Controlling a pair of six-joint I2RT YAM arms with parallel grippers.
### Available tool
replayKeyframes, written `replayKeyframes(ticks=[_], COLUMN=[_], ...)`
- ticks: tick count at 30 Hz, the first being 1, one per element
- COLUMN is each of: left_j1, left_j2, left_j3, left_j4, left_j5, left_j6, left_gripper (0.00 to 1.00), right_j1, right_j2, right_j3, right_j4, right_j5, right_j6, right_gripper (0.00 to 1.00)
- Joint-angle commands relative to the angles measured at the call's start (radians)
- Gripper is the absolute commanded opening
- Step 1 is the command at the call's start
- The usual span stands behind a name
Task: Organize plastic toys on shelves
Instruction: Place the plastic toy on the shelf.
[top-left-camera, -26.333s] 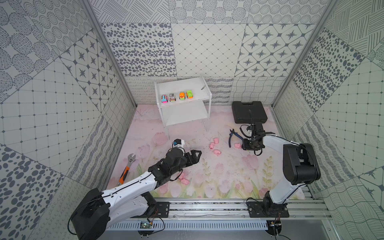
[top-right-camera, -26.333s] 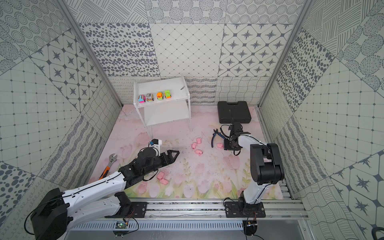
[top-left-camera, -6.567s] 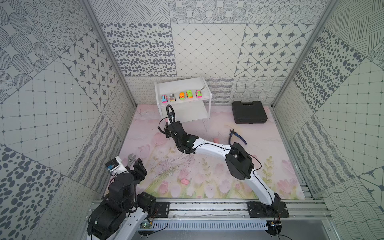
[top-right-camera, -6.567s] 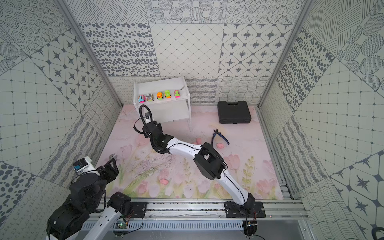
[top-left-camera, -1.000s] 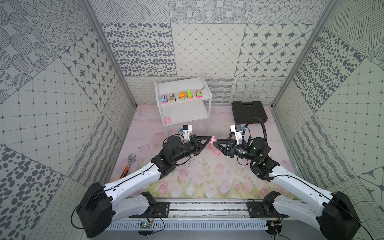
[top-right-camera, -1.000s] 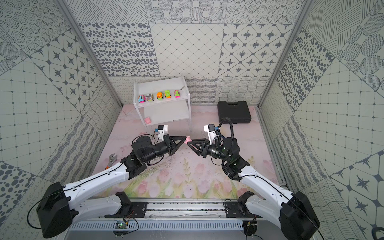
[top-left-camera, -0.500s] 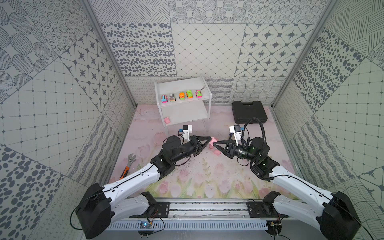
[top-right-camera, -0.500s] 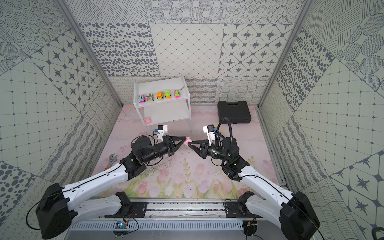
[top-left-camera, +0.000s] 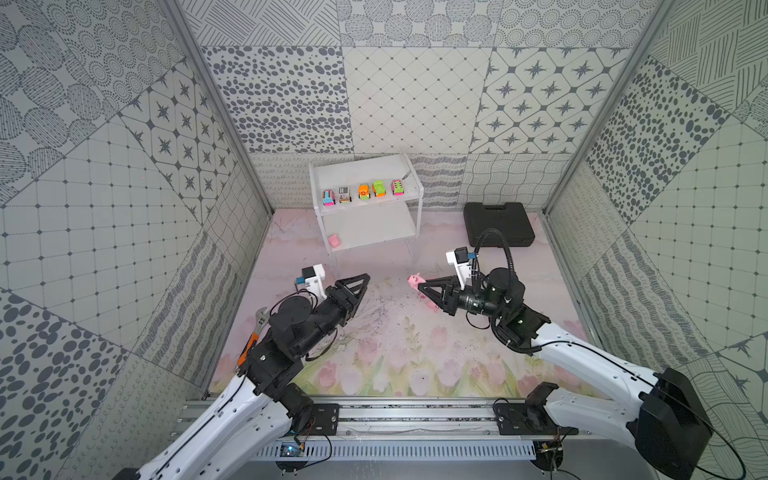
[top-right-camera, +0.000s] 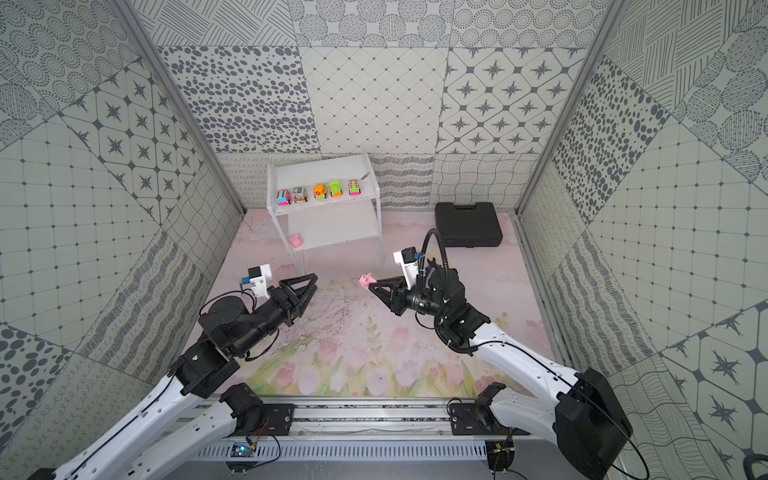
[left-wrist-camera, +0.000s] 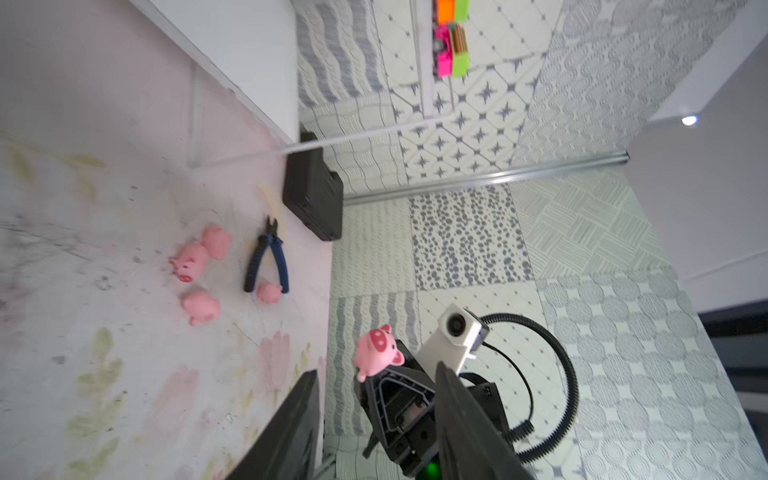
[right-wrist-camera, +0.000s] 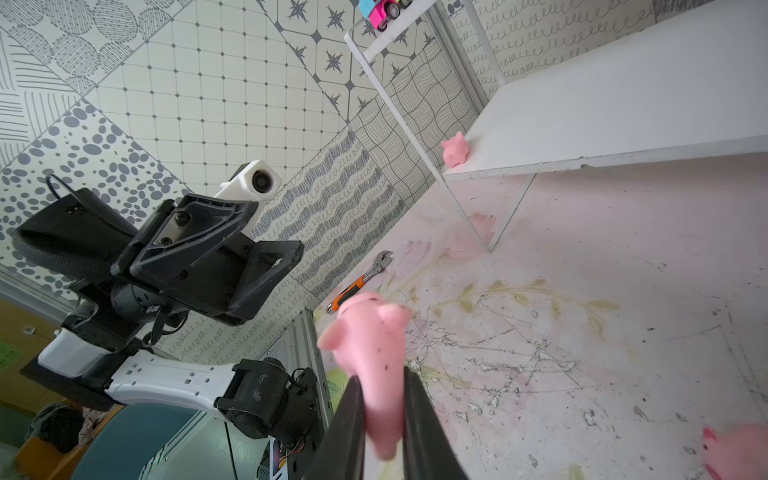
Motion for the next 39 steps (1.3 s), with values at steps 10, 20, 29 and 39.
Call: replayKeyframes(ticks=[10,20,29,39], left_j1=[0.108,0.106,0.106,0.106], left_j2=[-0.186,-0.317,-0.326,-0.332], left_j3=[0.080,0.090,0.091,0.088], left_j4=[-0.906,-0.979,-0.967,-0.957], left_j5=[-0.357,-0.399,-0.361,-0.349], left_j6=[0.224,0.247,0.260,0.271], left_gripper=[0.49,0.49,0.49,0.49], right_j1=[0.177,0.217,0.238,0.262], right_j2=[0.528,0.823,0.952,1.062], right_j3=[0.430,0.719,0.862,1.008], right_j4=[0.010,0.096,0.132,0.101], right_j5=[0.489,0.638,0.778,0.900], right_j6=[-0.242,-0.290,-0.353,-0.384], right_gripper=[0.20,0.21,0.21,0.23])
